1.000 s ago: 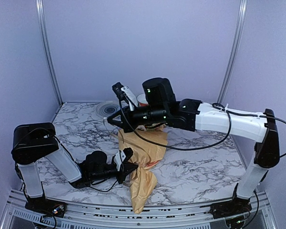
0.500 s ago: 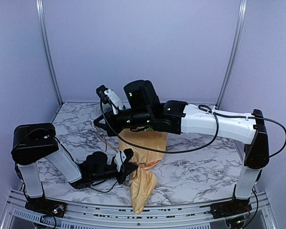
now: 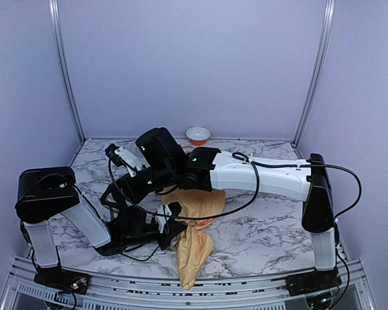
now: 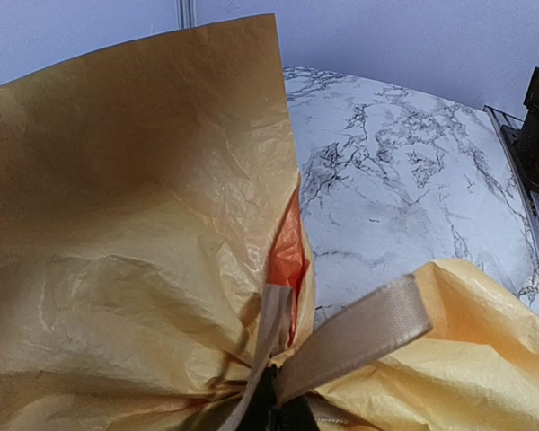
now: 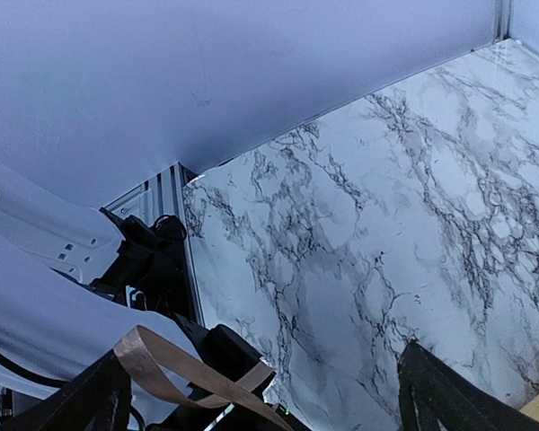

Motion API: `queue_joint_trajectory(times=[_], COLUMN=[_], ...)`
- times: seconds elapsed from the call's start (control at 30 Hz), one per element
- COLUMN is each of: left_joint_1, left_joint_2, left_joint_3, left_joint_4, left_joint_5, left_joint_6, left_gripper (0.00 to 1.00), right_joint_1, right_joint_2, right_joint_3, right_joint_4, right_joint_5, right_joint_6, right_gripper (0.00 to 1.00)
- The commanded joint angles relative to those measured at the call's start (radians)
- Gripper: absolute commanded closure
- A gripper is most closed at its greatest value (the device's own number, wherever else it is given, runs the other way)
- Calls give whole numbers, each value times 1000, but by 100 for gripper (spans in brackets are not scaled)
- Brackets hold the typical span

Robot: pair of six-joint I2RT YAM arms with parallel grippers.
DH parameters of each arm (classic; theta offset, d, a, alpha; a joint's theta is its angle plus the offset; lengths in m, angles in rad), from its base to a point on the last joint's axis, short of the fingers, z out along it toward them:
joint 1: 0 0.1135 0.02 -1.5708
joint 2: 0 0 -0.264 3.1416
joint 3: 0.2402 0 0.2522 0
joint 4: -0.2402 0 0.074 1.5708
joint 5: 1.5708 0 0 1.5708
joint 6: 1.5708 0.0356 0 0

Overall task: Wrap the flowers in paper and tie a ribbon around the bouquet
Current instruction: Cross the half-tied ribbon over the folded bouquet.

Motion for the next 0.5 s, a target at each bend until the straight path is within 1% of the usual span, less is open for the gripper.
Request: queue_joint_trajectory(times=[0.0,0.13,0.2,0.3,0.4,0.43,0.47], left_joint_1=[-8,-7,-7,-7,-8,-8,-7], left_joint_2=[3,5,4,3,1,0,0], left_joint_3=[11,12,12,12,12,13,13], left_joint_4=[-17,-19,-20,-25,-27,-30,-32], left_joint_5=[-1,0,-2,-3,-6,-6,-6], left_joint_6=[-2,-3,-4,-5,-5,-4,-4], left_gripper=[100,100,100,100,100,100,100], right_joint_1=[1,2,2,-3,-7,-10,-18], right_joint_2=[-72,-119,-122,-110,-72,-48,-15], right_joint_3=[36,36,69,118,146,169,201], right_joint_4=[-7,-8,-62,-181,-296,-340,-386], right_joint_5=[15,15,92,388,685,740,756], right_joint_6=[-57,-118,-135,-101,-111,-117,-118], right_gripper=[0,0,0,0,1,1,1])
